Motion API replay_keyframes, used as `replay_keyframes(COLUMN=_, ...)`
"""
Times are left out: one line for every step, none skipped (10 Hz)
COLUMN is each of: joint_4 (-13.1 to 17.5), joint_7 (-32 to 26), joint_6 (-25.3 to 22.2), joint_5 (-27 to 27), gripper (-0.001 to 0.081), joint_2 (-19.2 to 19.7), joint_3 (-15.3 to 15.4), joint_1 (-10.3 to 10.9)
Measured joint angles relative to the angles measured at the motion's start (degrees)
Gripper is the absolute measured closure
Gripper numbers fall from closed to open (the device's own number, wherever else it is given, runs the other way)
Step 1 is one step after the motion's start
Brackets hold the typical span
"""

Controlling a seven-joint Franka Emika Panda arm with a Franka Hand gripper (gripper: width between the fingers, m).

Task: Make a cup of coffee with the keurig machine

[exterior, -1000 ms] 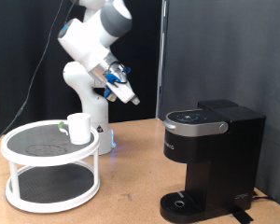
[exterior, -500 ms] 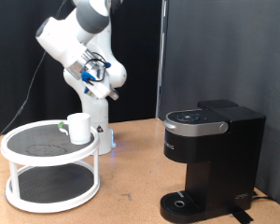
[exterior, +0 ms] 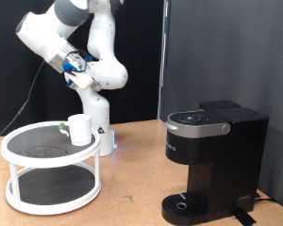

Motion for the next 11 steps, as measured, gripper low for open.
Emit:
replay_keyframes(joint_4=-0.1, joint_7=0.0, joint_6=0.0, joint_5=0.0, gripper=0.0806, joint_2=0.0, joint_3=0.1, joint_1=0.0)
replay_keyframes(joint_4=-0.1, joint_7=-0.1, joint_6=-0.3, joint_5=-0.7, gripper=0.0806, joint_2=0.1, joint_3=-0.1, joint_1=0.0)
replay_keyframes(joint_4=-0.1, joint_7=-0.9, joint_6=-0.4, joint_5=-2.1, gripper=0.0806, joint_2=0.1, joint_3=-0.7, joint_1=-0.2)
replay_keyframes(joint_4=-0.1, joint_7=-1.9, joint_6=-0.4, joint_5=-3.8, gripper=0.0806, joint_2=0.1, joint_3=-1.7, joint_1=-0.7)
replay_keyframes(joint_4=0.1, joint_7=-2.7, joint_6=-0.7, joint_5=-5.7, gripper=0.0806, joint_2=0.2, joint_3=-2.9, joint_1=-1.3)
replay_keyframes(joint_4=0.4, joint_7=-3.4, joint_6=-0.6, joint_5=-6.8, gripper=0.0806, joint_2=0.2, joint_3=-4.1, joint_1=-2.1)
replay_keyframes(joint_4=0.9, joint_7=-3.9, joint_6=0.0, joint_5=-7.1, gripper=0.0806, joint_2=0.3, joint_3=-5.2, joint_1=-2.7)
replay_keyframes(joint_4=1.6, joint_7=-4.2, joint_6=0.3, joint_5=-7.2, gripper=0.0806, joint_2=0.6, joint_3=-6.1, joint_1=-3.1)
replay_keyframes(joint_4=2.5, joint_7=-4.4, joint_6=0.5, joint_5=-7.2, gripper=0.0806, joint_2=1.1, joint_3=-6.9, joint_1=-3.2)
replay_keyframes(joint_4=3.6, joint_7=-4.7, joint_6=0.6, joint_5=-7.2, gripper=0.0806, joint_2=1.7, joint_3=-7.4, joint_1=-3.2)
replay_keyframes(joint_4=4.7, joint_7=-4.8, joint_6=0.6, joint_5=-7.2, gripper=0.0806, joint_2=2.3, joint_3=-7.7, joint_1=-3.2)
